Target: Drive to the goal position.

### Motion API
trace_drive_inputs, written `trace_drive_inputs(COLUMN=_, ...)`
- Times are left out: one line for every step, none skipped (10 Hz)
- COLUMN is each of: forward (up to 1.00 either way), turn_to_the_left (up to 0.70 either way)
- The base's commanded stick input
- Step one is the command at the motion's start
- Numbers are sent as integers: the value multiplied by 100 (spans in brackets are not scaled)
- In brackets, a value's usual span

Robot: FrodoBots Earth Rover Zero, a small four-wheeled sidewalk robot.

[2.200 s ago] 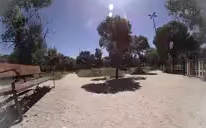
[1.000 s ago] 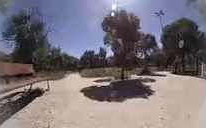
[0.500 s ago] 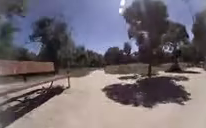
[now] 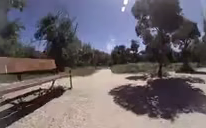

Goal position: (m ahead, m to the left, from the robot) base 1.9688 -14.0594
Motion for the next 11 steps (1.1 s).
trace_drive_inputs(forward=70, turn_to_the_left=0)
trace_drive_inputs(forward=70, turn_to_the_left=0)
trace_drive_inputs(forward=70, turn_to_the_left=0)
trace_drive_inputs(forward=70, turn_to_the_left=0)
trace_drive_inputs(forward=70, turn_to_the_left=0)
trace_drive_inputs(forward=70, turn_to_the_left=0)
trace_drive_inputs(forward=70, turn_to_the_left=-12)
trace_drive_inputs(forward=70, turn_to_the_left=-28)
trace_drive_inputs(forward=70, turn_to_the_left=-35)
trace_drive_inputs(forward=70, turn_to_the_left=-35)
trace_drive_inputs(forward=70, turn_to_the_left=-35)
